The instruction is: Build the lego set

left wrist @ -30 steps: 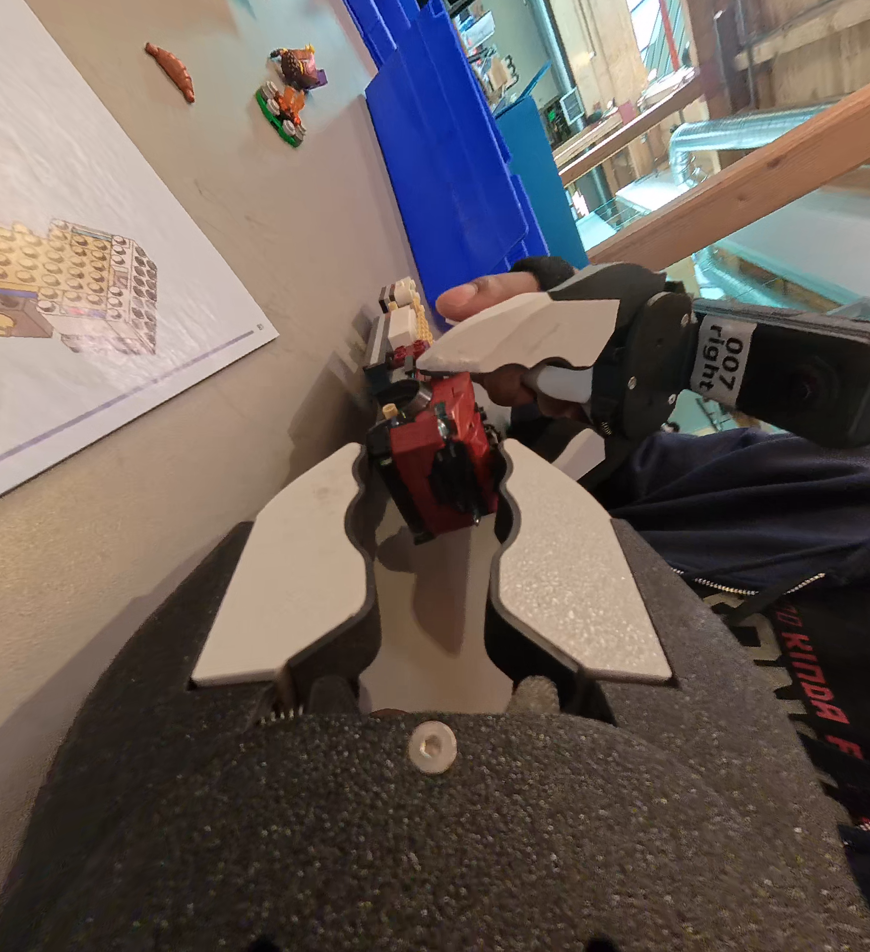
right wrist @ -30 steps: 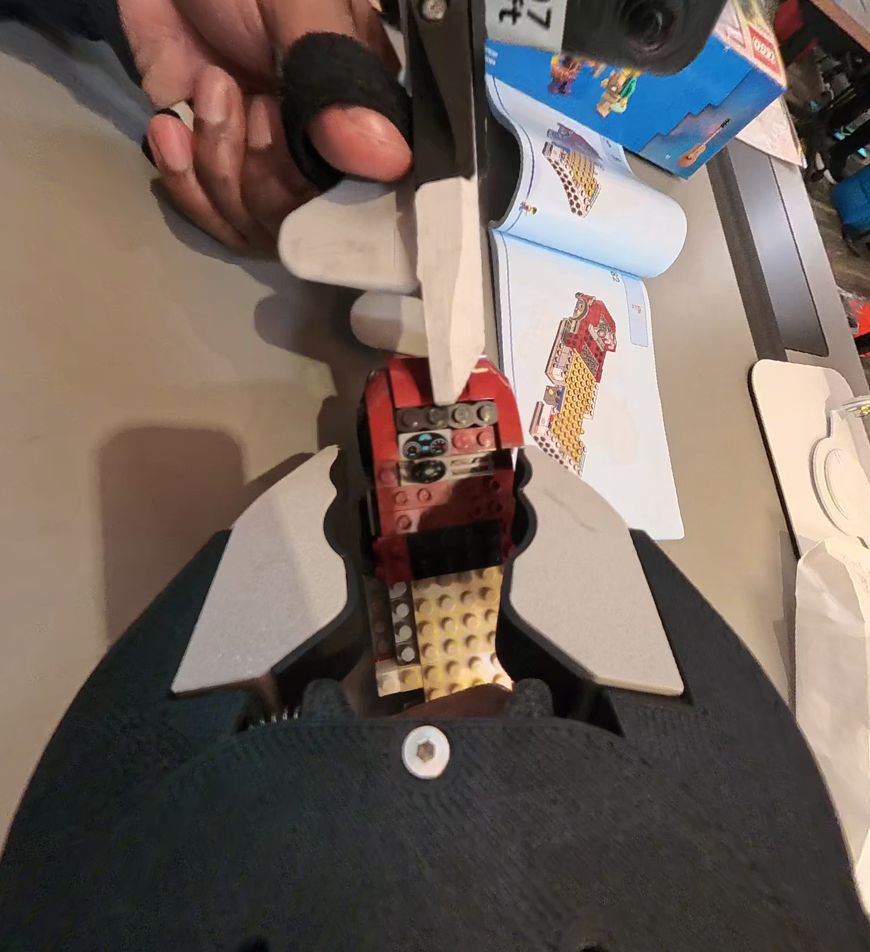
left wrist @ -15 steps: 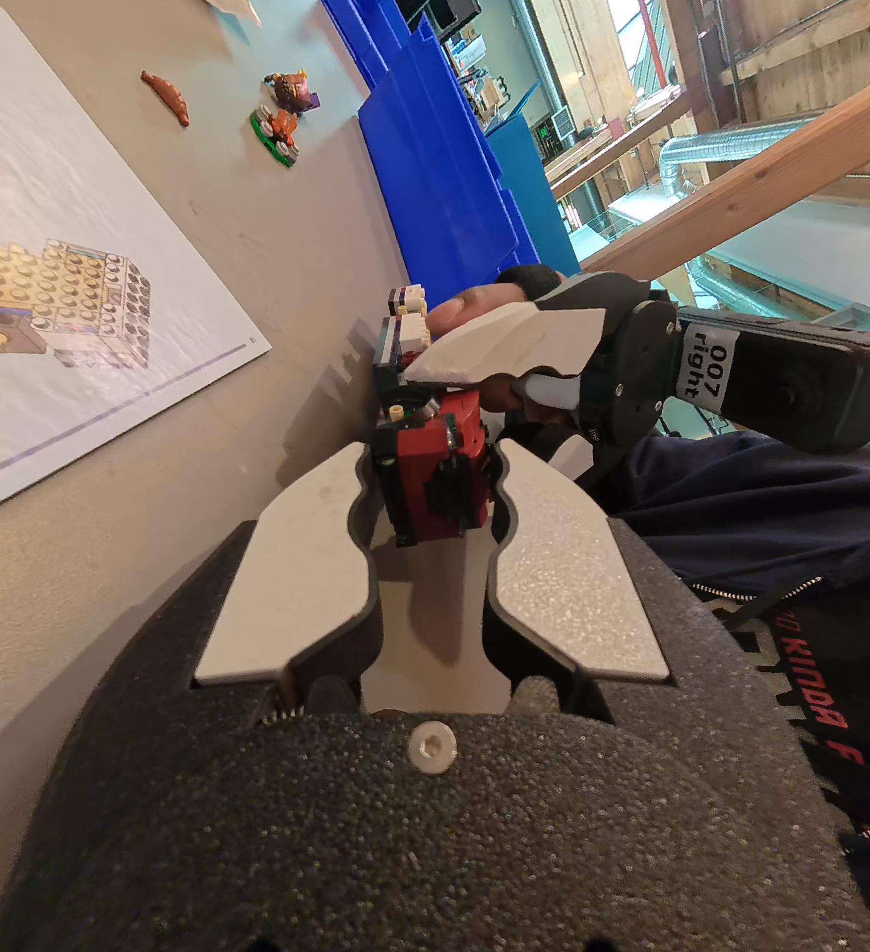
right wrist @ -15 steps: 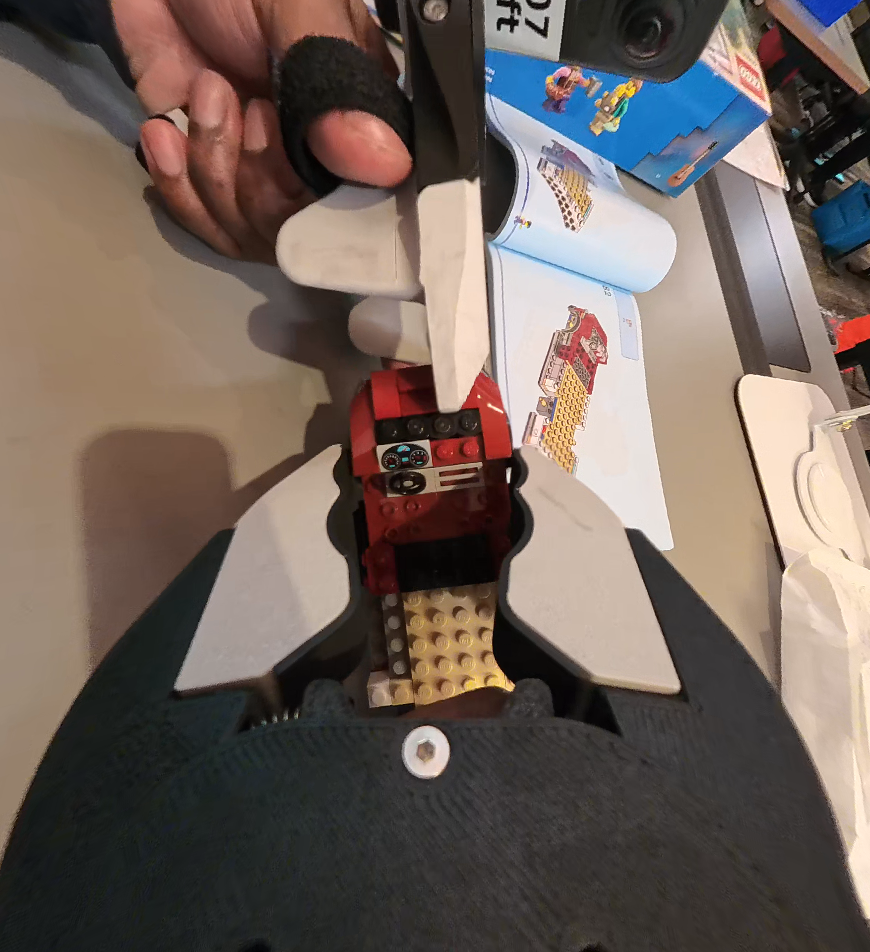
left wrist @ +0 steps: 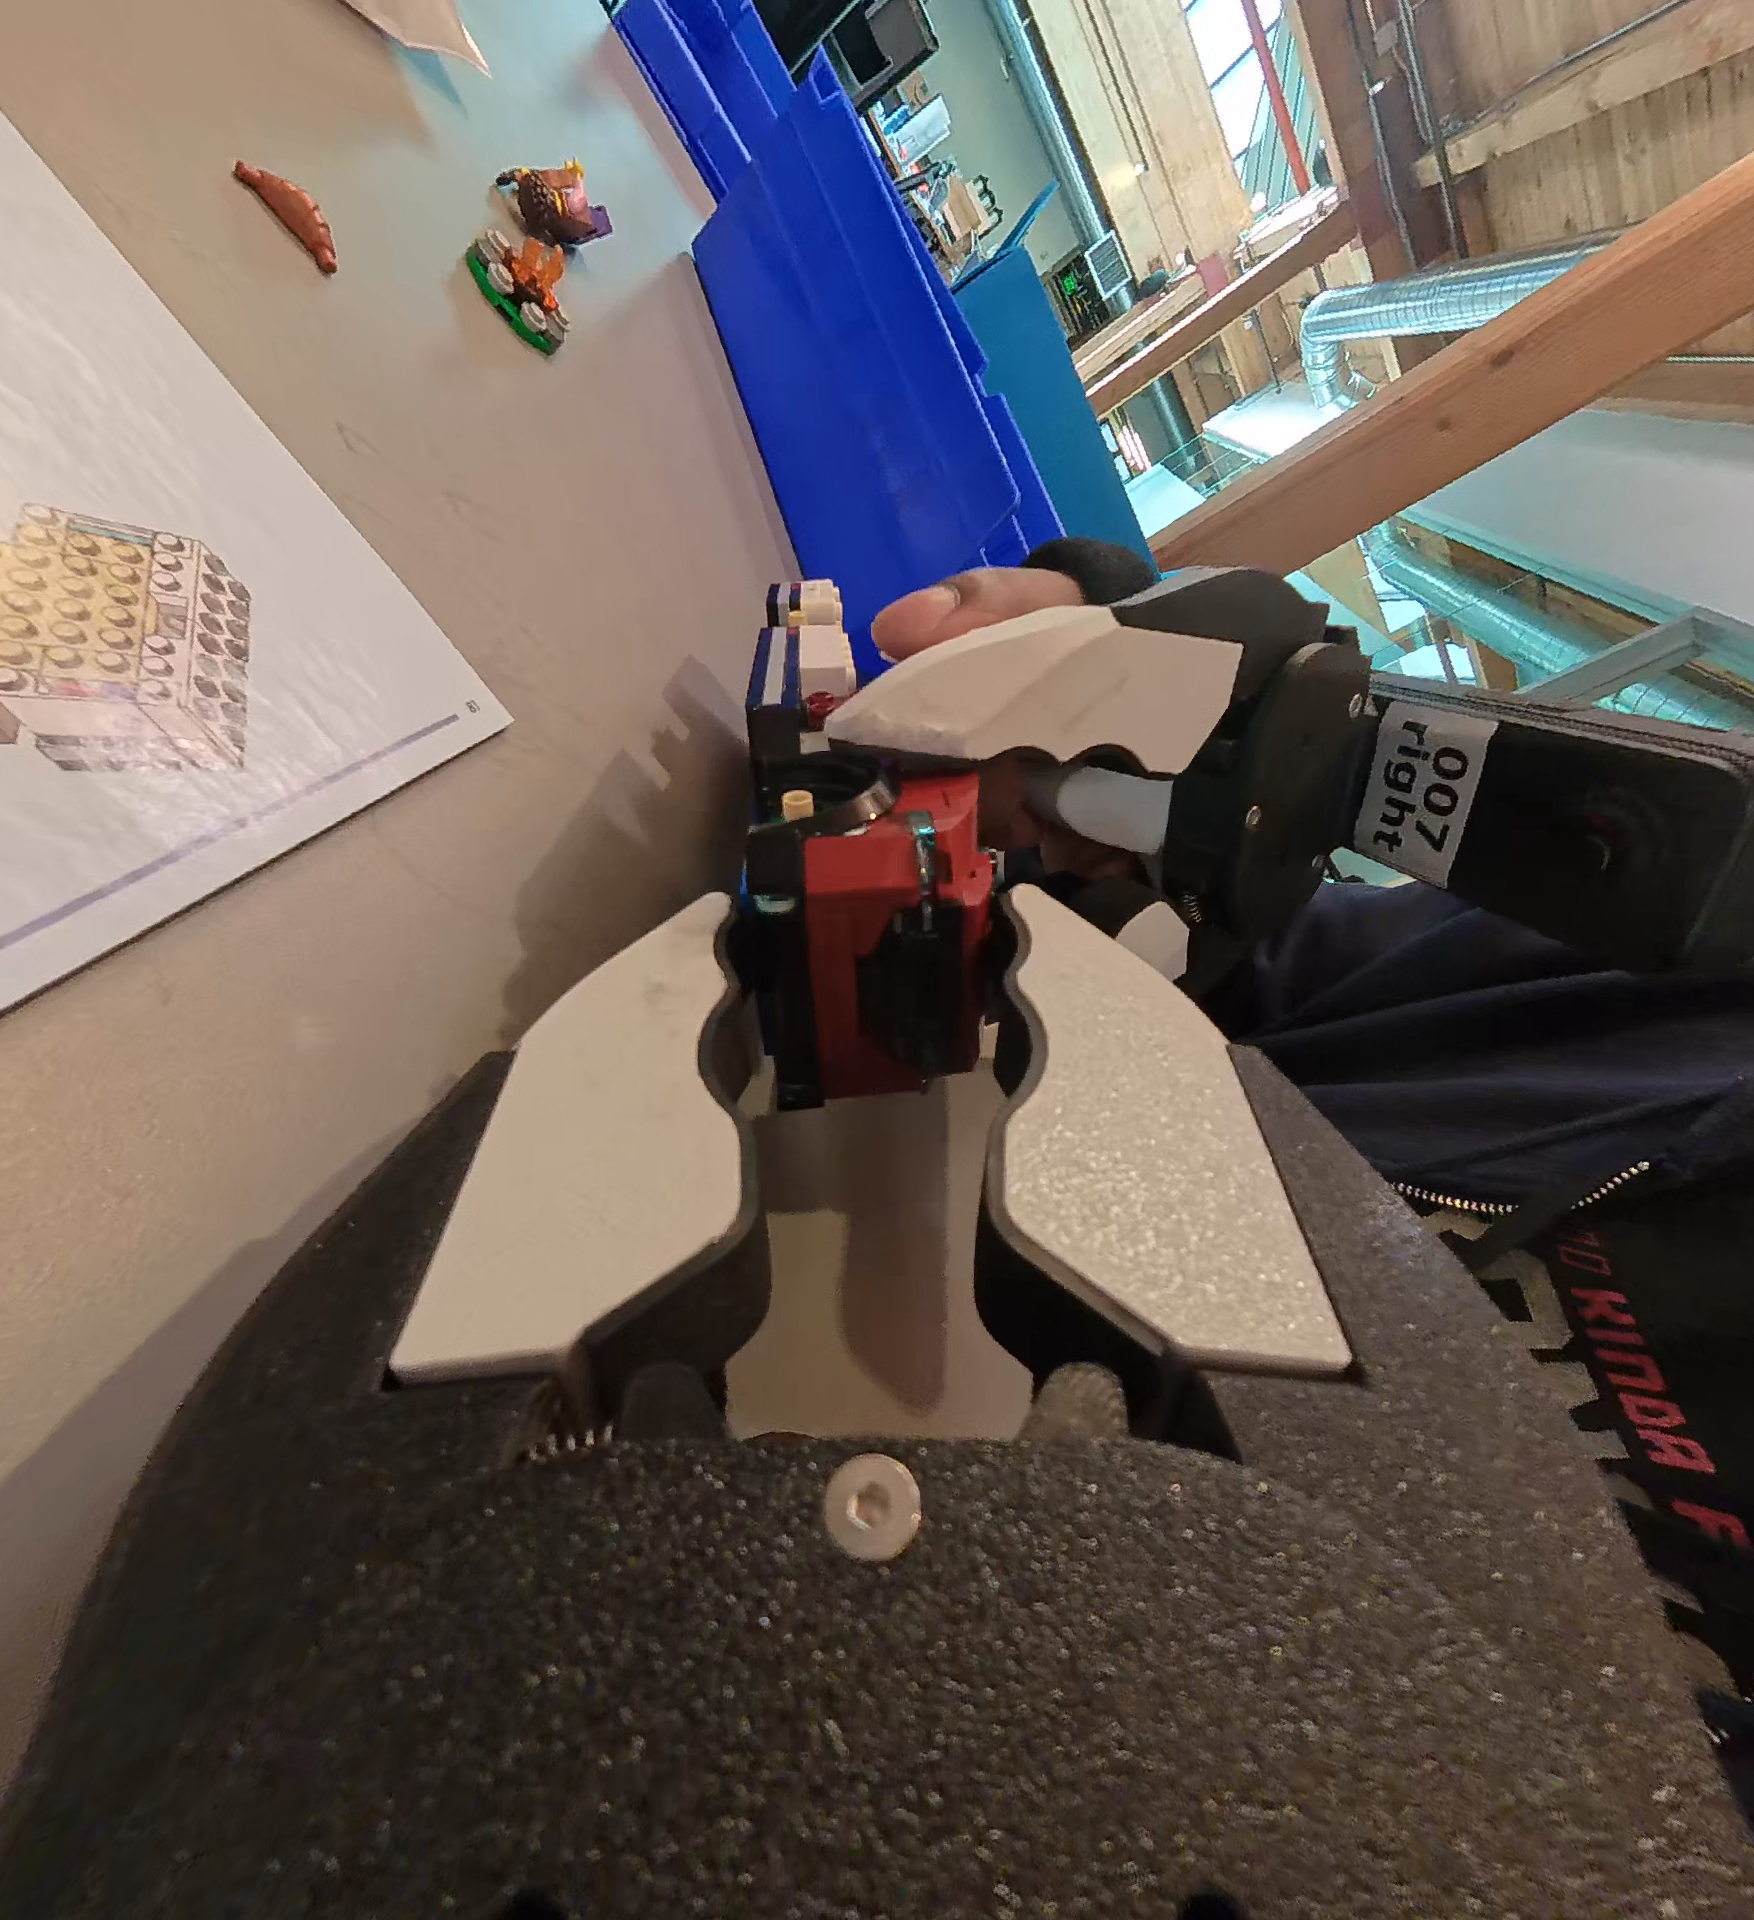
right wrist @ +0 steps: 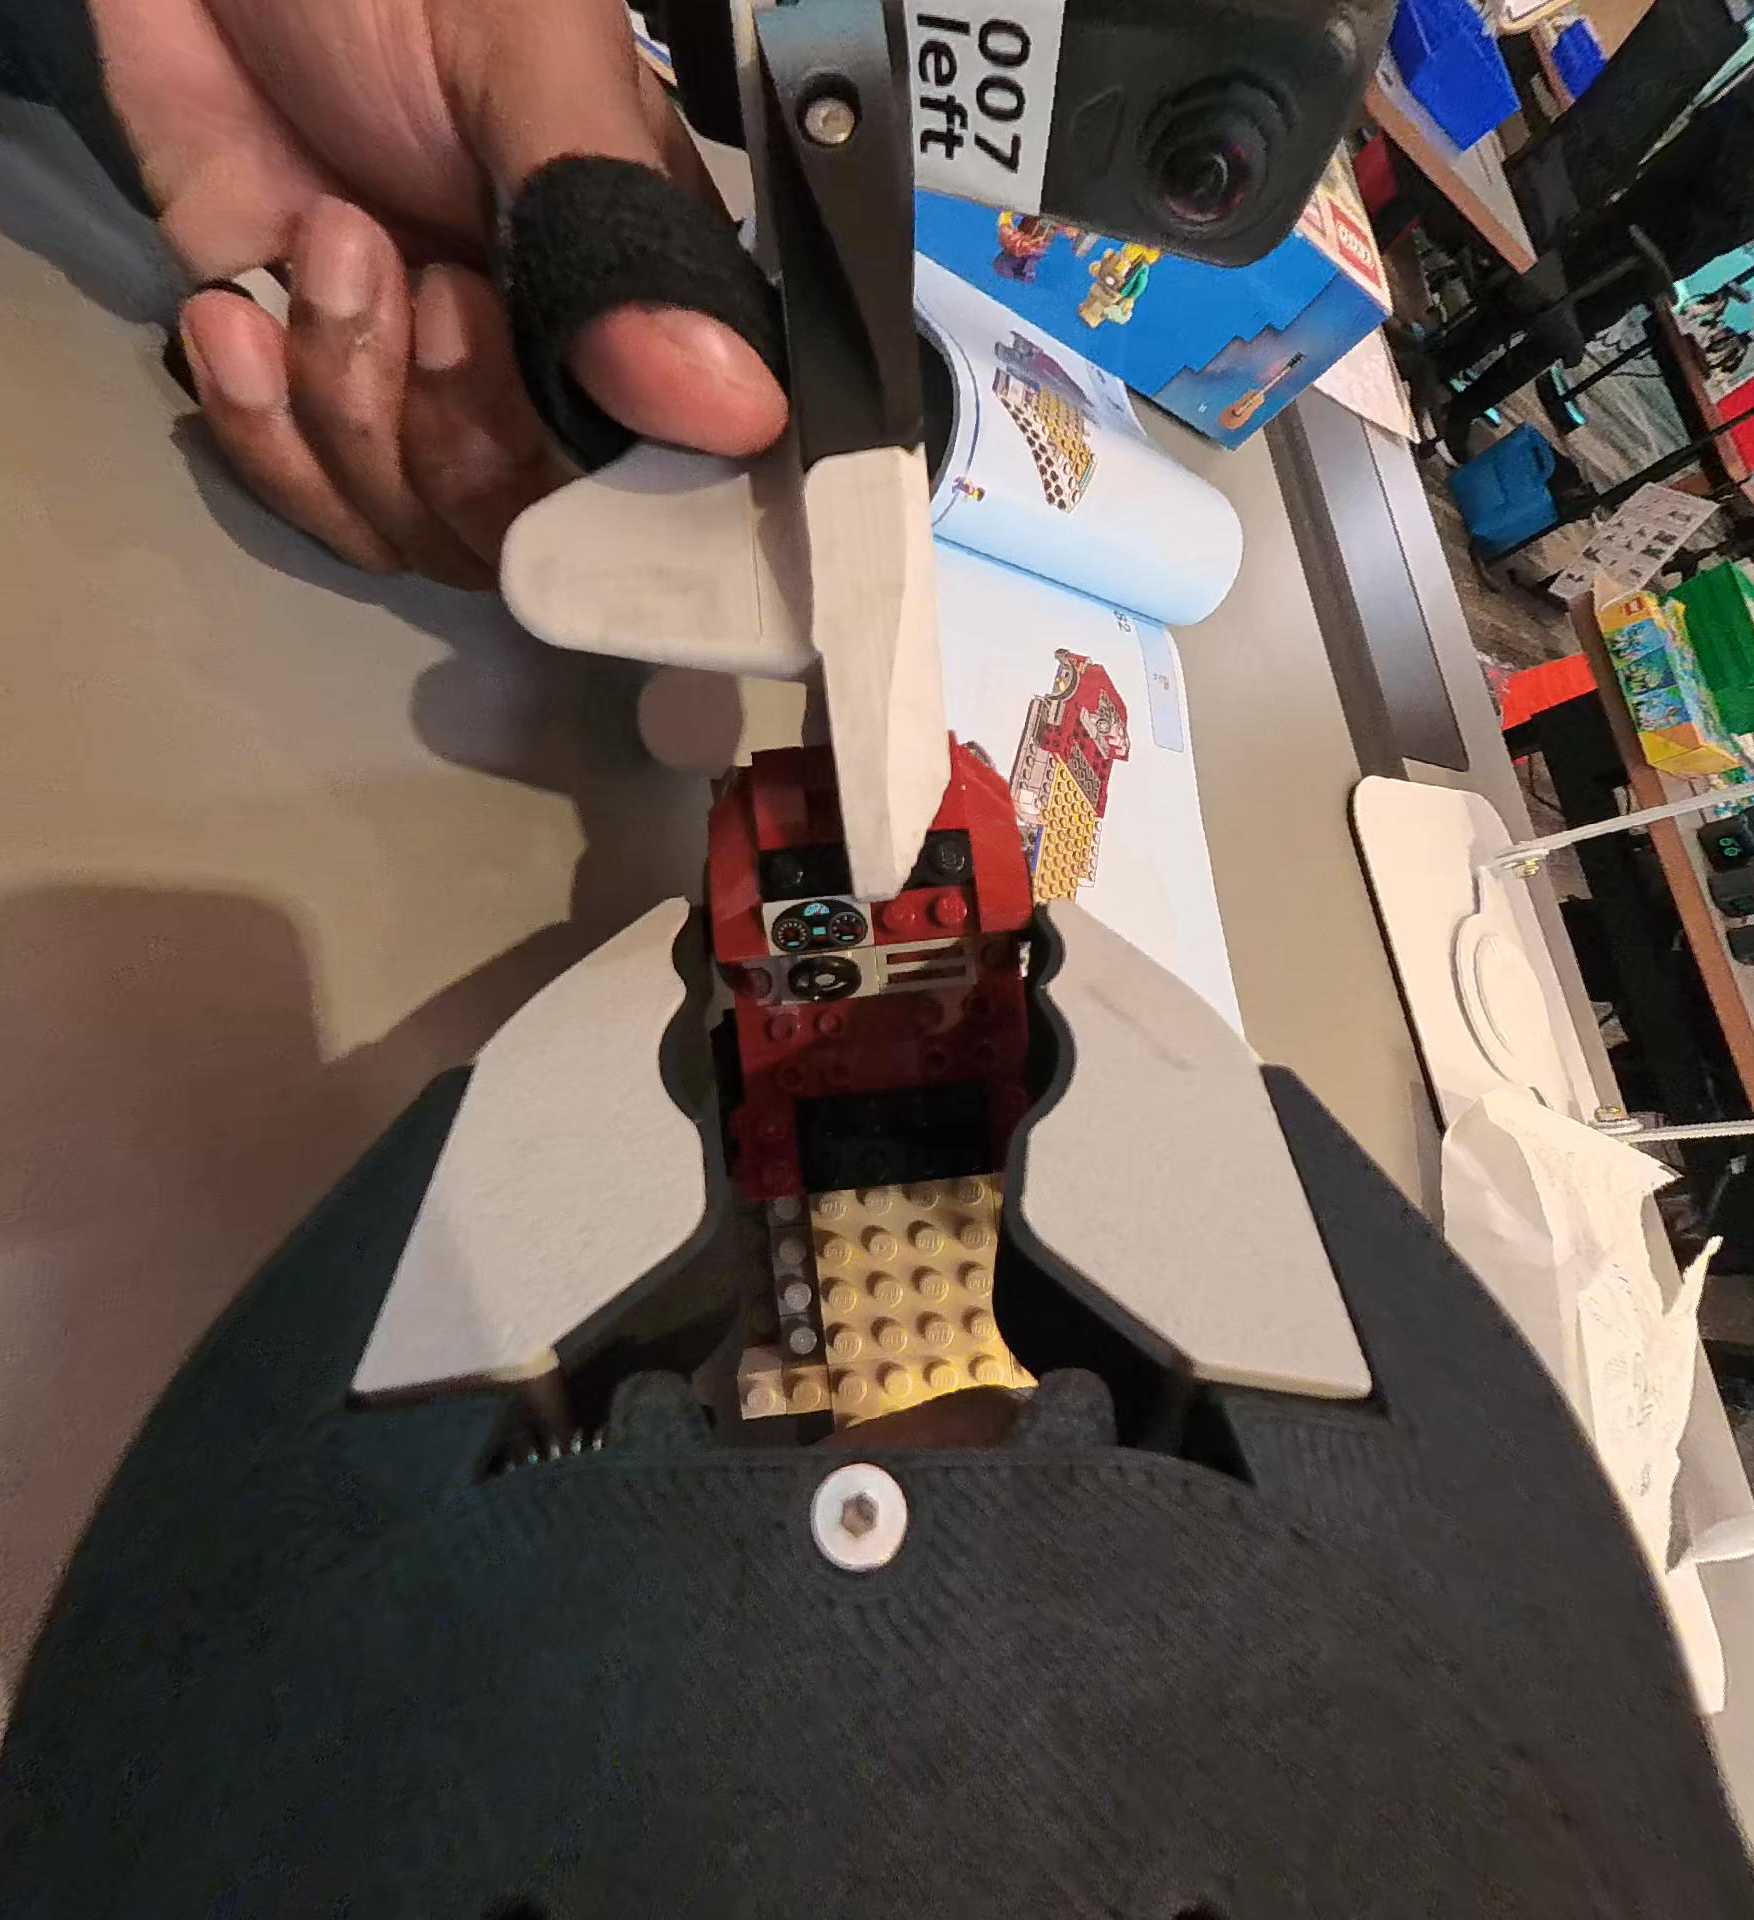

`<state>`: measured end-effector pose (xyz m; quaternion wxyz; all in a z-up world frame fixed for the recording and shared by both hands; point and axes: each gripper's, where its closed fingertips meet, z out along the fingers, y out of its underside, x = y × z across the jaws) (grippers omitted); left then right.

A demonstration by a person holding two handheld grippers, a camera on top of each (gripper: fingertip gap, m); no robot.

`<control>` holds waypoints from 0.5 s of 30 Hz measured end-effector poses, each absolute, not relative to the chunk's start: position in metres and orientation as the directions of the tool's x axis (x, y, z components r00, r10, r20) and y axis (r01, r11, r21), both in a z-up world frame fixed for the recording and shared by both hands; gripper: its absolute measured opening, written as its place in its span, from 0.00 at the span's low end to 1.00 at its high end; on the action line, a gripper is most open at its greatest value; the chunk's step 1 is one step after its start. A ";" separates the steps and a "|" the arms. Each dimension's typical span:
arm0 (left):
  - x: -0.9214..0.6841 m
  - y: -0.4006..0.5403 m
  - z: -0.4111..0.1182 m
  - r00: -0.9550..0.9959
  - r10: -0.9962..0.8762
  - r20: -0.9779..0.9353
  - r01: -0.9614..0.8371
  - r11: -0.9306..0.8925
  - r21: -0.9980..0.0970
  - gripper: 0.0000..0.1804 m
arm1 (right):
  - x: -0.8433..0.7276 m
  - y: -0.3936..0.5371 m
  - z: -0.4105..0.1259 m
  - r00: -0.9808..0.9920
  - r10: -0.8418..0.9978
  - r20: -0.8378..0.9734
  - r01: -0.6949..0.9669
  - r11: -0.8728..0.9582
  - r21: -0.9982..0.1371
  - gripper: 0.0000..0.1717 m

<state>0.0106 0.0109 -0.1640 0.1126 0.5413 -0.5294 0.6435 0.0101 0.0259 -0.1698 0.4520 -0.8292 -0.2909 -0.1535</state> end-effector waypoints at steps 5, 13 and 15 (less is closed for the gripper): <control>0.013 0.011 -0.161 -0.402 -0.432 0.807 -0.699 -0.424 -0.576 0.25 | 0.012 0.023 -0.166 0.788 0.343 0.512 0.616 -0.425 -0.663 0.33; 0.018 0.025 -0.159 -0.367 -0.423 0.829 -0.673 -0.495 -0.550 0.24 | 0.039 -0.027 -0.138 0.843 0.209 0.496 0.528 -0.502 -0.685 0.31; 0.019 0.026 -0.158 -0.356 -0.420 0.835 -0.670 -0.508 -0.541 0.24 | 0.046 -0.054 -0.141 0.889 0.149 0.433 0.440 -0.542 -0.716 0.30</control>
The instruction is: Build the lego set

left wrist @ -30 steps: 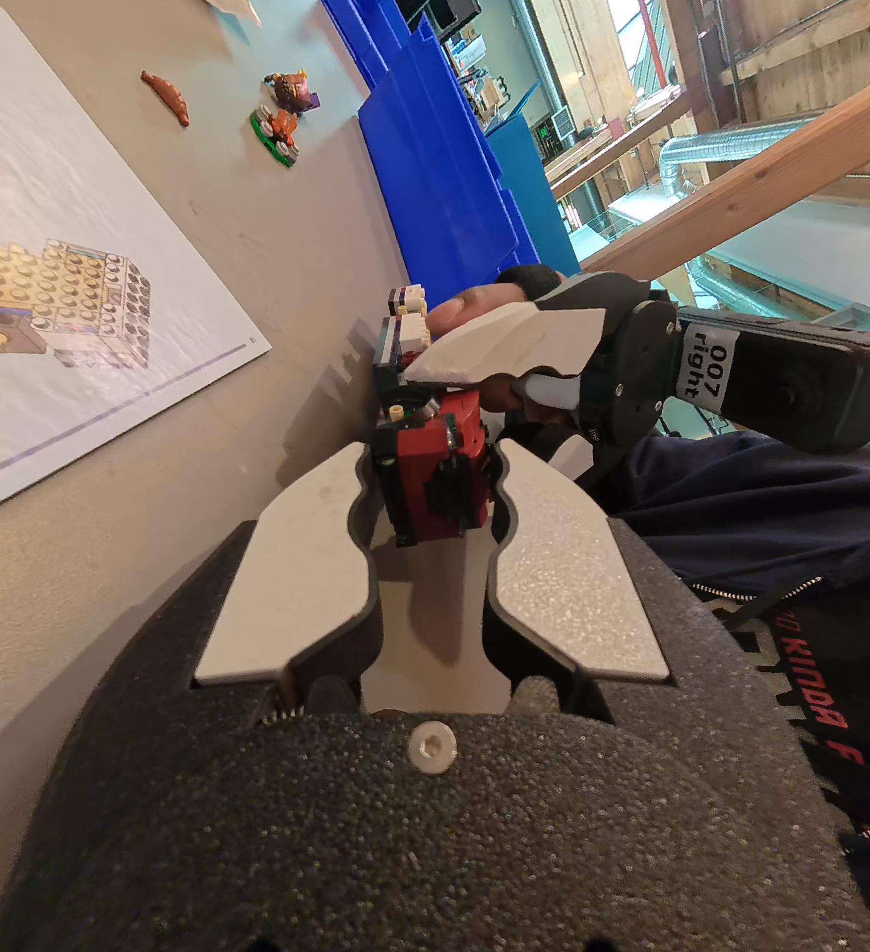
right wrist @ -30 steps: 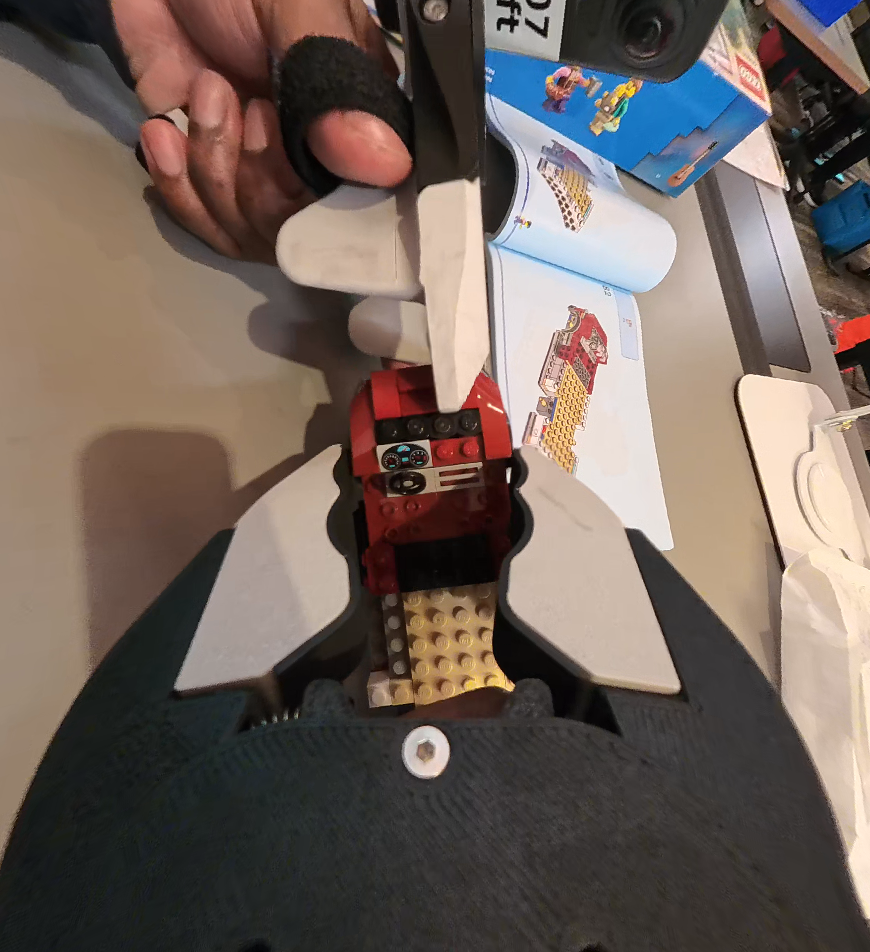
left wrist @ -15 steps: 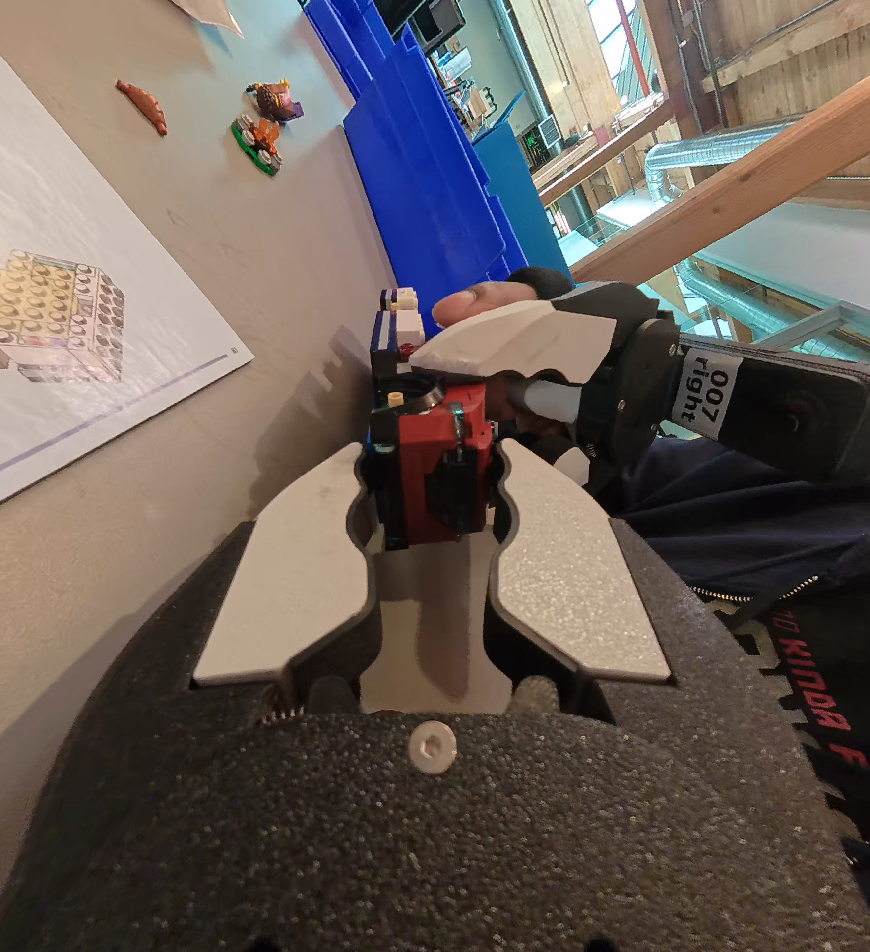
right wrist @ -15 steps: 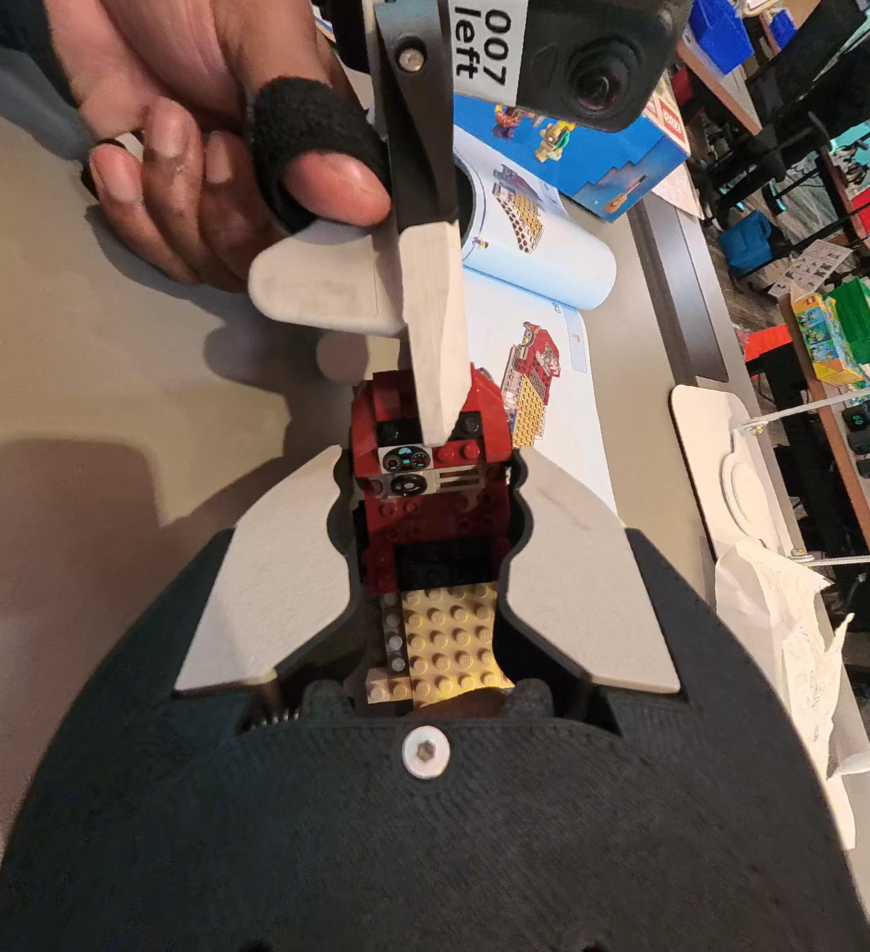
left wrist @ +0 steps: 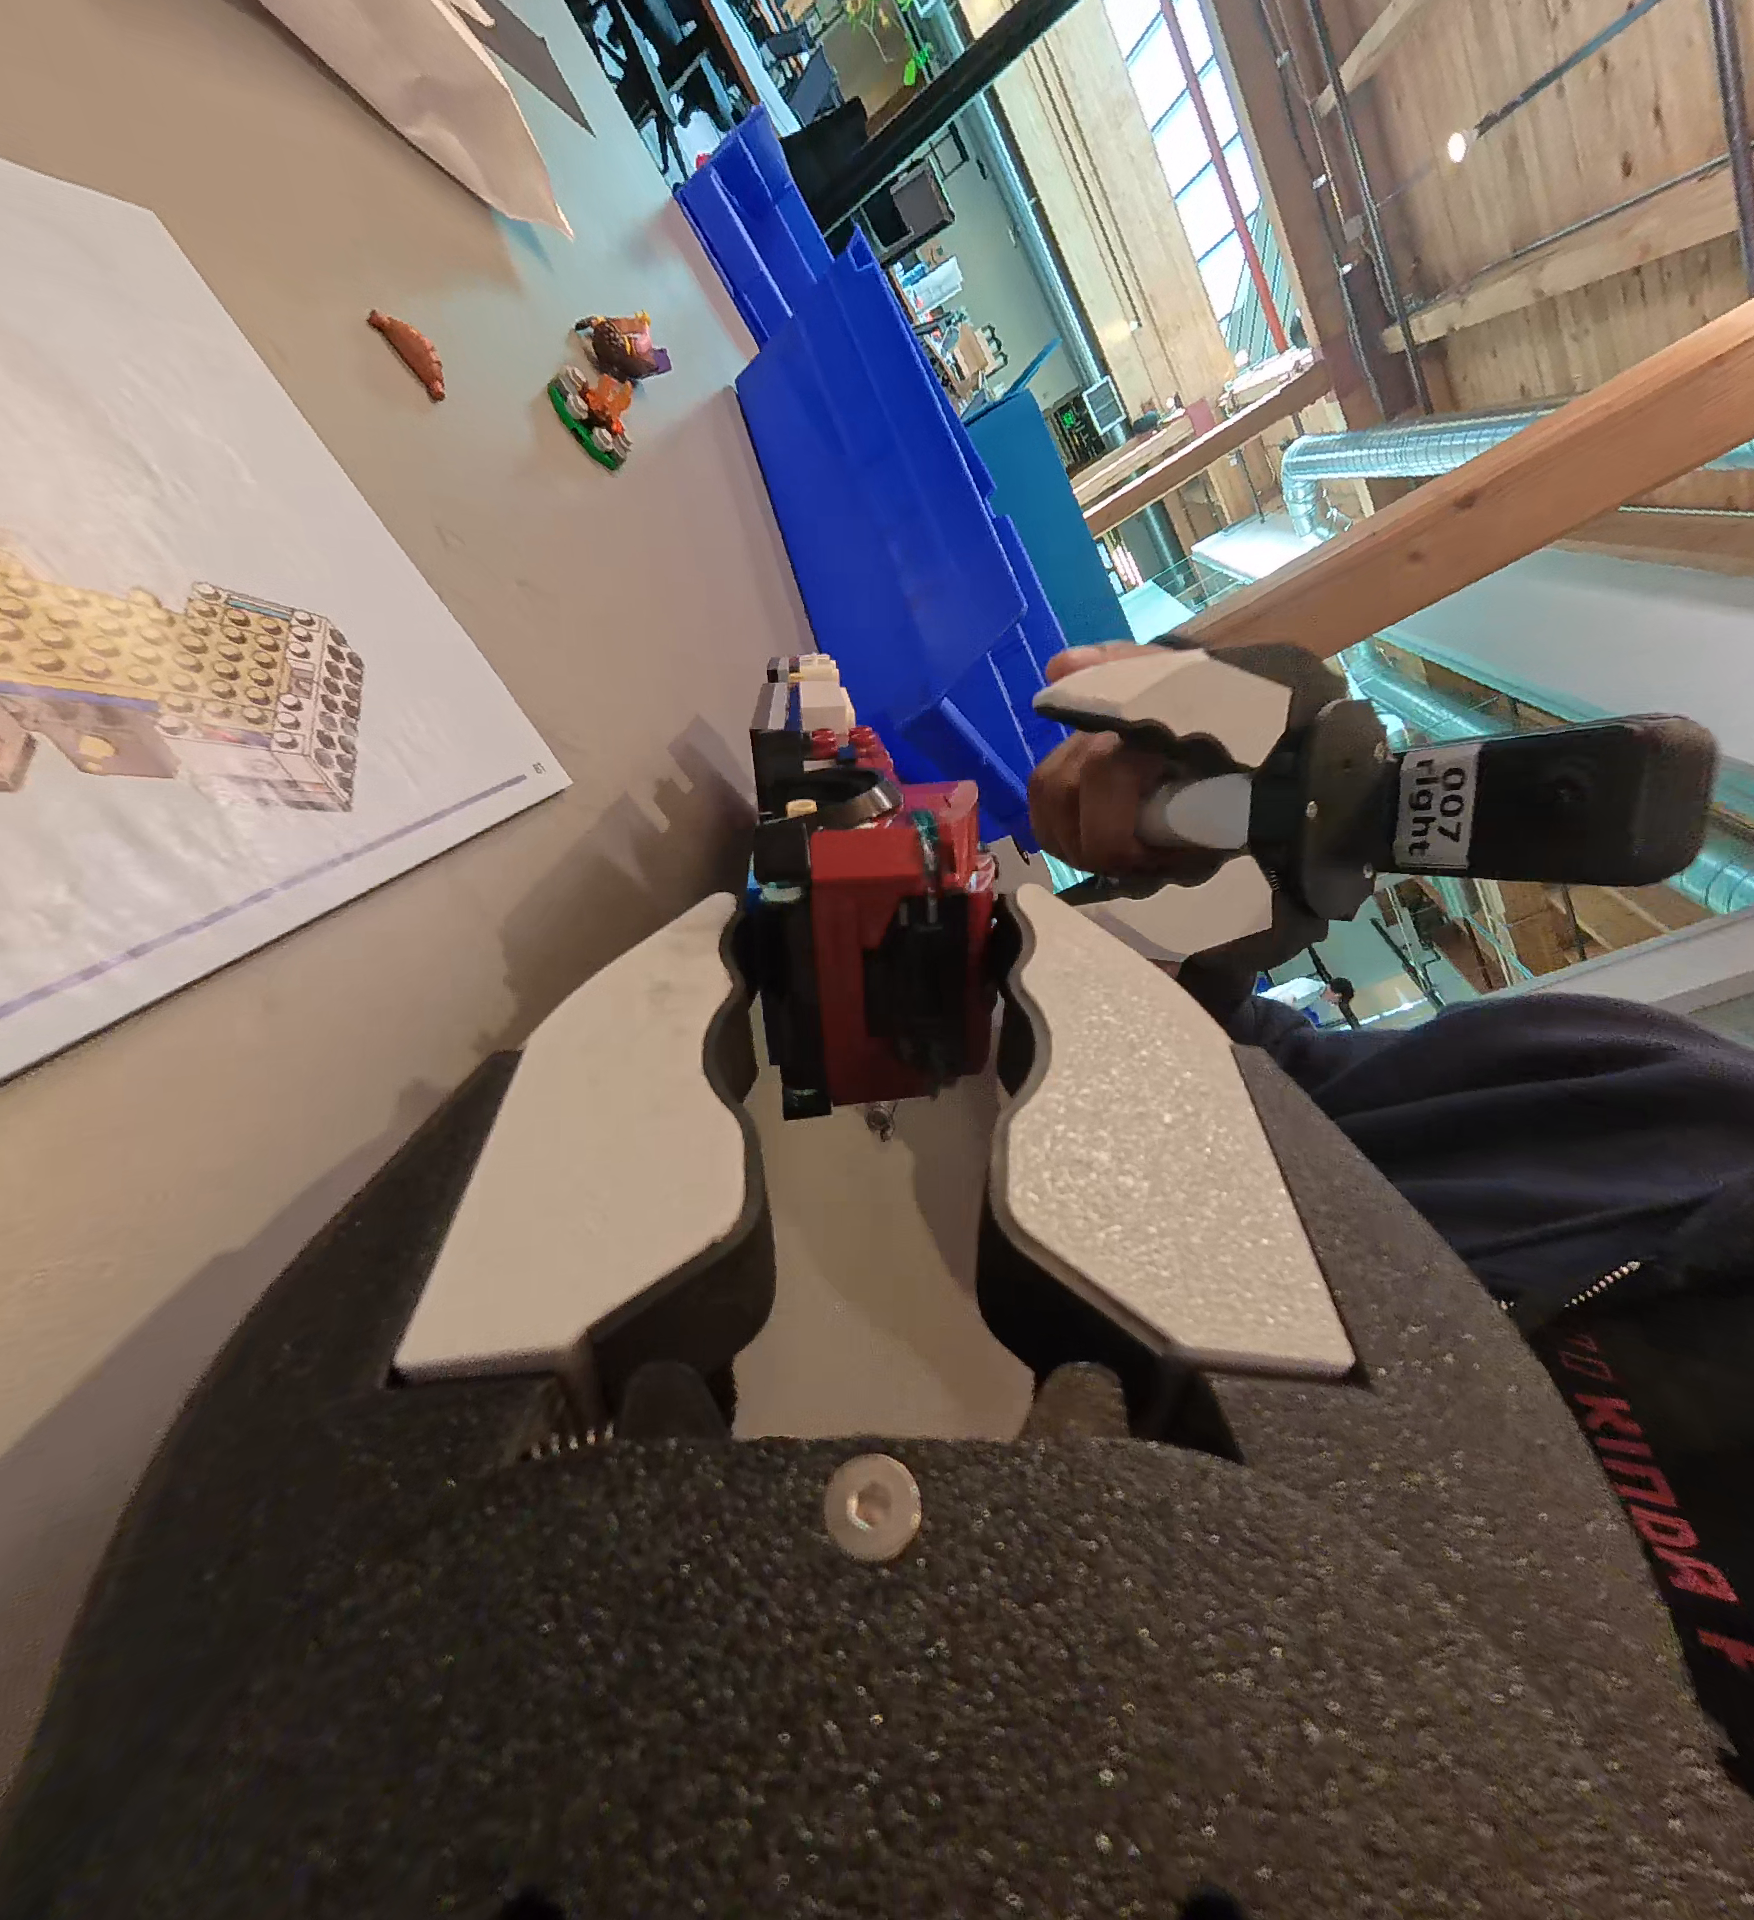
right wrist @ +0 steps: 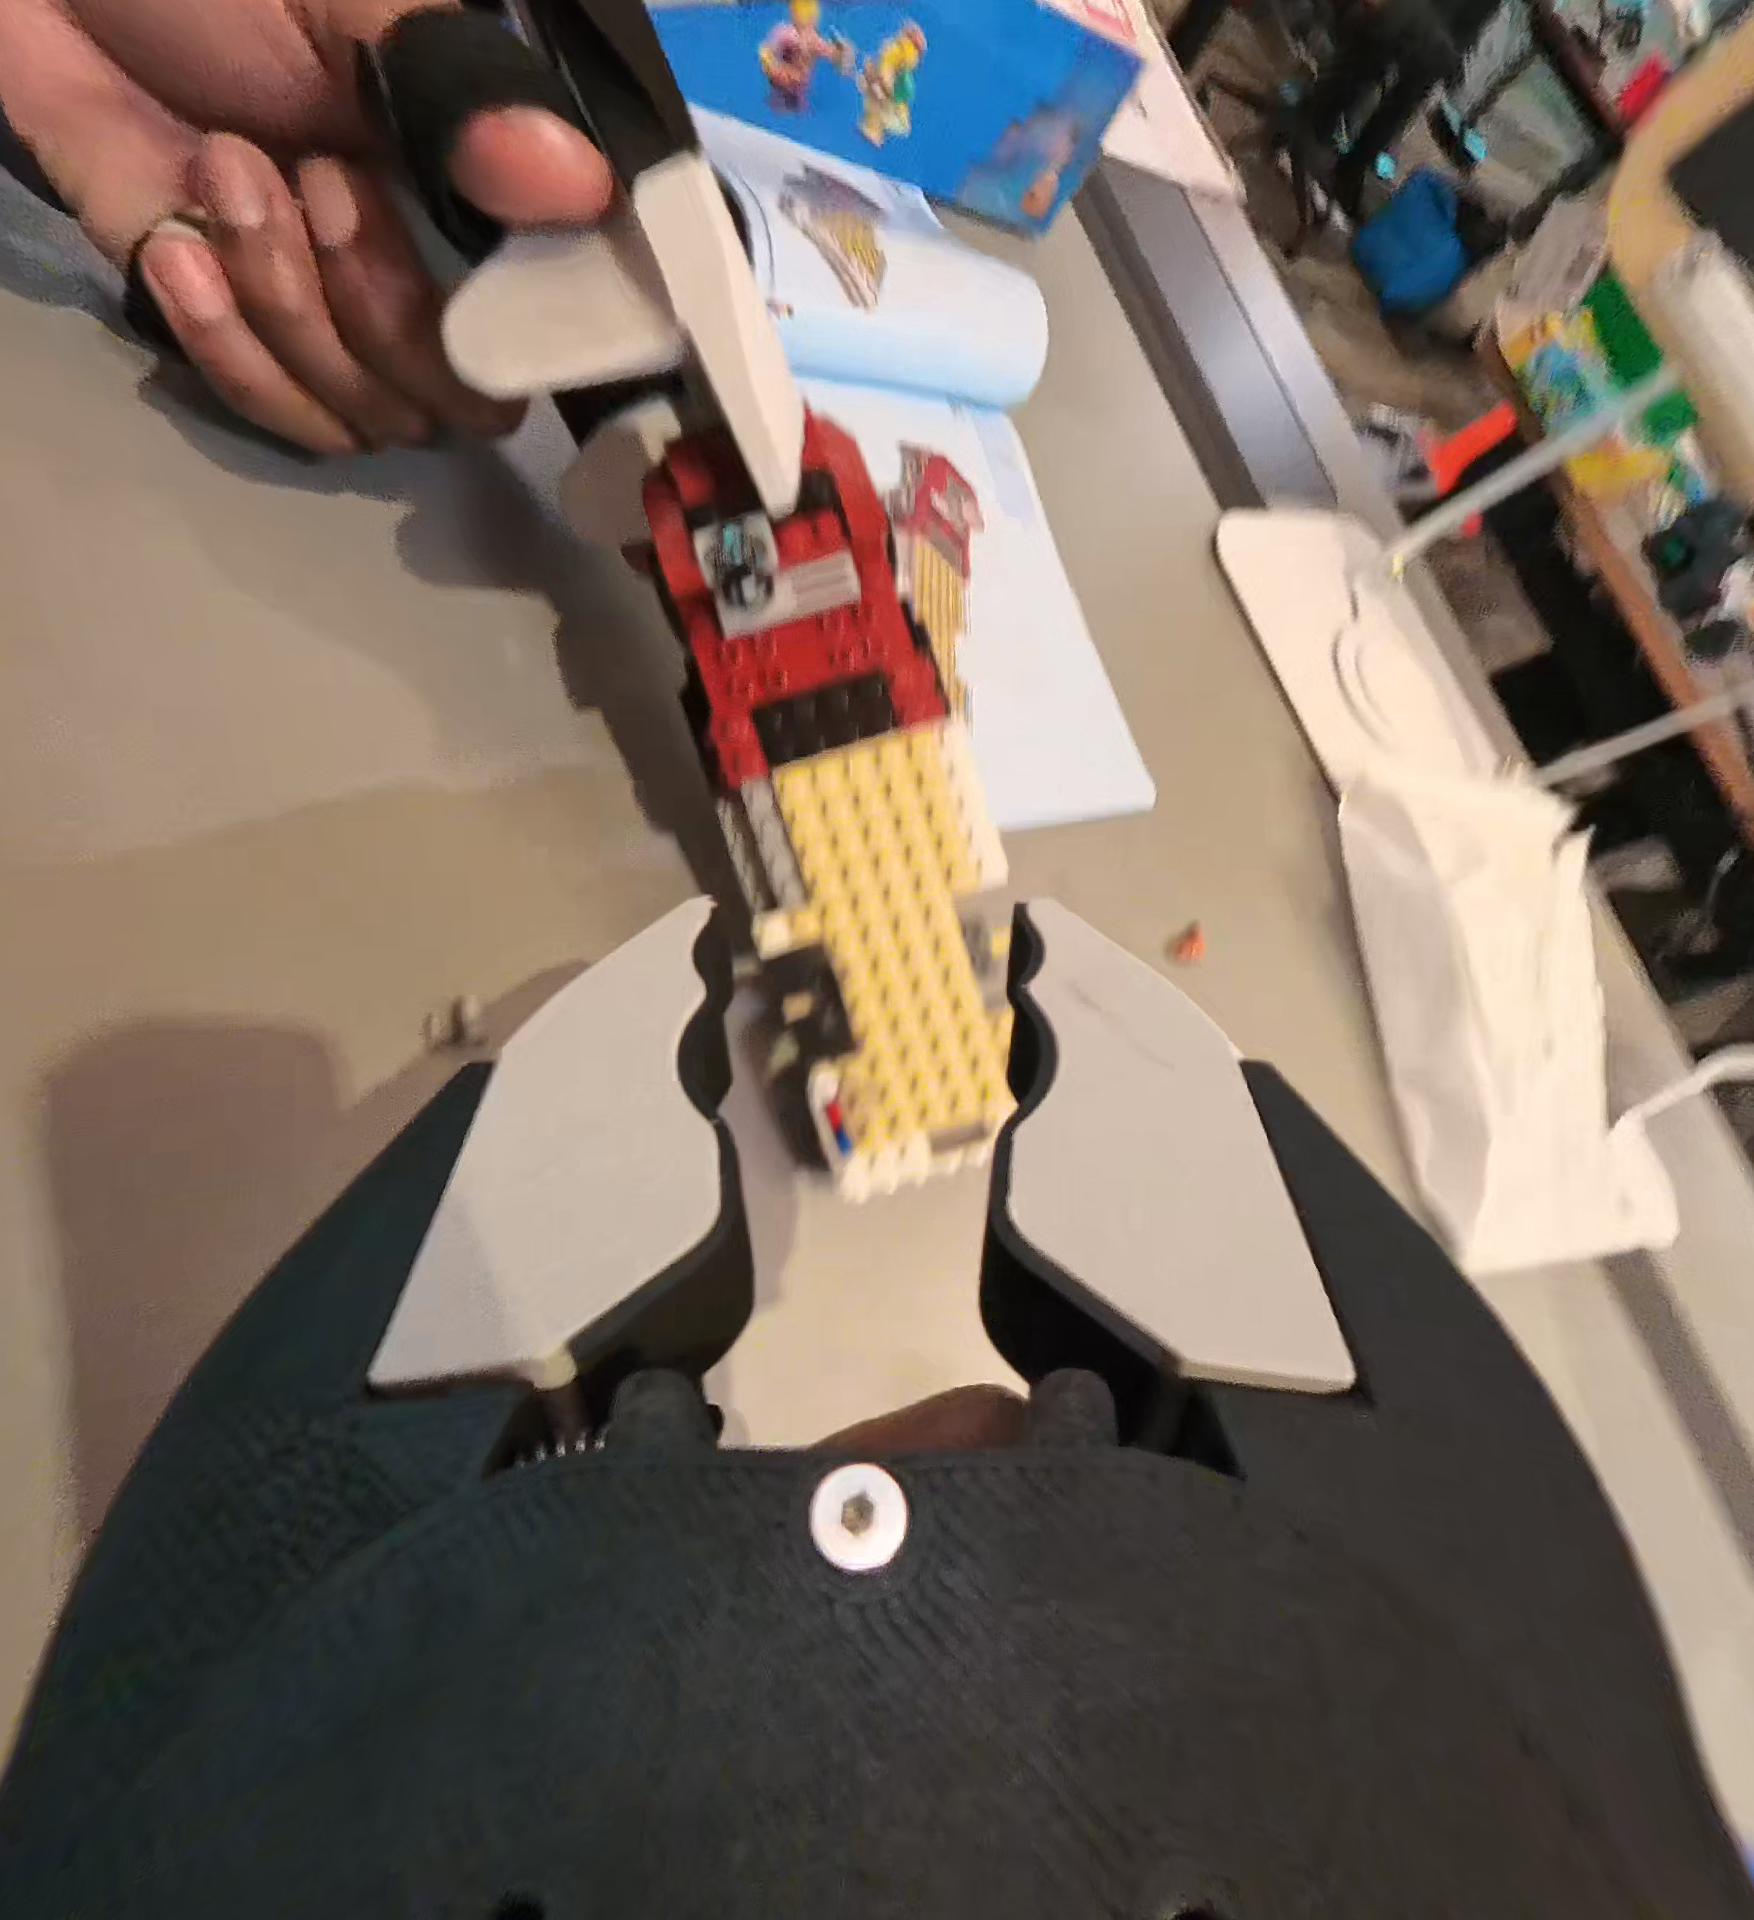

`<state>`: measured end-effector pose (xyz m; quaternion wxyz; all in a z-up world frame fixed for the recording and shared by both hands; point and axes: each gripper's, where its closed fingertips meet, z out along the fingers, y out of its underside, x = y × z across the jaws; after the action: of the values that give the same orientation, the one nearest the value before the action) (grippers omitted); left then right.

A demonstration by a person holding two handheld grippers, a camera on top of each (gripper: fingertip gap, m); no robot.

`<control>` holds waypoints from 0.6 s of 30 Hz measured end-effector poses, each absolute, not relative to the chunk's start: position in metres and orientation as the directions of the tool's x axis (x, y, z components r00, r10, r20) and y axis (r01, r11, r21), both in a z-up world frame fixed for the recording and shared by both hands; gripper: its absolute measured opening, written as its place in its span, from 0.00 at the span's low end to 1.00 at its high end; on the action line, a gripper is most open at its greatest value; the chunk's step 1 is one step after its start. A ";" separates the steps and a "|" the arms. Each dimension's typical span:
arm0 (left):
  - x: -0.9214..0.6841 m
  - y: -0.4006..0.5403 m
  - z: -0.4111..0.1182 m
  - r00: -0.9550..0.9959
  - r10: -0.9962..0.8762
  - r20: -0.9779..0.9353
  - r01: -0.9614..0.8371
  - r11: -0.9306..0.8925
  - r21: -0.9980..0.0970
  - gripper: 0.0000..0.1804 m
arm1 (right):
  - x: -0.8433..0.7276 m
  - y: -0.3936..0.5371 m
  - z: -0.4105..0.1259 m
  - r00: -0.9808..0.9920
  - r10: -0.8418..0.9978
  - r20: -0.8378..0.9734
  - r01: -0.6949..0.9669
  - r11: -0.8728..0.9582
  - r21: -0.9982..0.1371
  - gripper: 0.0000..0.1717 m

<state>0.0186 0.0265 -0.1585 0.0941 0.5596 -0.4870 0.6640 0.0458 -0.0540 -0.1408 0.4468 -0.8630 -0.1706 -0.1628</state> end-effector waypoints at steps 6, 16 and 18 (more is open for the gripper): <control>0.020 0.027 -0.158 -0.333 -0.408 0.850 -0.667 -0.535 -0.519 0.24 | 0.061 -0.144 -0.178 0.970 -0.044 0.240 0.146 -0.686 -0.713 0.27; 0.019 0.022 -0.156 -0.343 -0.429 0.836 -0.658 -0.525 -0.539 0.24 | 0.055 -0.188 -0.210 0.971 -0.232 0.061 -0.127 -0.713 -0.689 0.21; 0.019 0.021 -0.156 -0.348 -0.434 0.831 -0.655 -0.522 -0.547 0.24 | 0.060 -0.184 -0.216 0.967 -0.245 0.064 -0.136 -0.717 -0.683 0.21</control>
<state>0.0190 0.0214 -0.1560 0.0832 0.5649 -0.4818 0.6647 0.0599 -0.1843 -0.2163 0.3614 -0.9236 0.1032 -0.0752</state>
